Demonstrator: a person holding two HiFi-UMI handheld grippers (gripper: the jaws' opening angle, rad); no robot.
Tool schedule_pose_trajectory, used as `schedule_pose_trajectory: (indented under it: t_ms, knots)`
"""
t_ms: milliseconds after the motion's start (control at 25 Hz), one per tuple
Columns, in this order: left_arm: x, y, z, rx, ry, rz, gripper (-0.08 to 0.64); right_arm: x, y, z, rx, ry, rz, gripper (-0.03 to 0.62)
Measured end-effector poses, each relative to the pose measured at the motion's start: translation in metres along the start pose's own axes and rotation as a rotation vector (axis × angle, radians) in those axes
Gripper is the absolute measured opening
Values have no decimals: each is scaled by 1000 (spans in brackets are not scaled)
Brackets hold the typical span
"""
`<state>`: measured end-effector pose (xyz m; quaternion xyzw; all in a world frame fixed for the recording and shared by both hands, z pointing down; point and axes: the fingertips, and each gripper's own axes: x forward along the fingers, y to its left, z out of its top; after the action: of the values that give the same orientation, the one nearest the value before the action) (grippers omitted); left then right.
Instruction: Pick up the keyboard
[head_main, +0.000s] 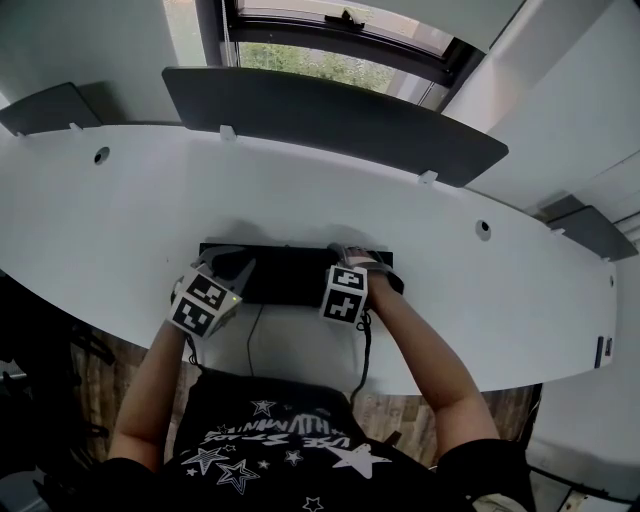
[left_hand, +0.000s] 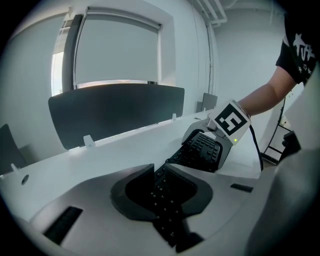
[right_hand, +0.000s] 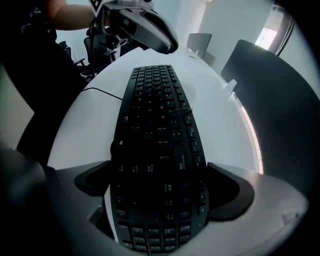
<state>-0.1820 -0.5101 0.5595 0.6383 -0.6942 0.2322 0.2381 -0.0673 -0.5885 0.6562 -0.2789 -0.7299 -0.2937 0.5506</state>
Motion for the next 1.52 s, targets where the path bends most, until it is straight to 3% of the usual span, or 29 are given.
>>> schedule_pose_trajectory:
  t_ms: [160,280,360,520,880,1200,1360,1520]
  knots:
    - [23,-4,7,131,60,-167,219,-1,0,1,2,-7,-7,578]
    - [42,-5,7,247,138,-259,259,-1,1,1,-1,-11,-11,577]
    - [54,-4,-5,292,247,-315,276,-1,2,1,-4,-16,-16,578]
    - [66,-10,-36,296,469,-477,282,-1,1,2,-7,-20,-26,577]
    - [77,-20,-56,293,701,-670,282,0,2,4,-22,-30,-34,577]
    - [79,-28,-61,306,769,-729,247,0,6,3,-56,-38,-41,559]
    - [74,-30,-62,278,749,-744,224,-4,17,2,-70,-57,-69,462]
    - [70,-31,-56,285,713,-738,210,-8,12,-4,-27,-116,-129,464]
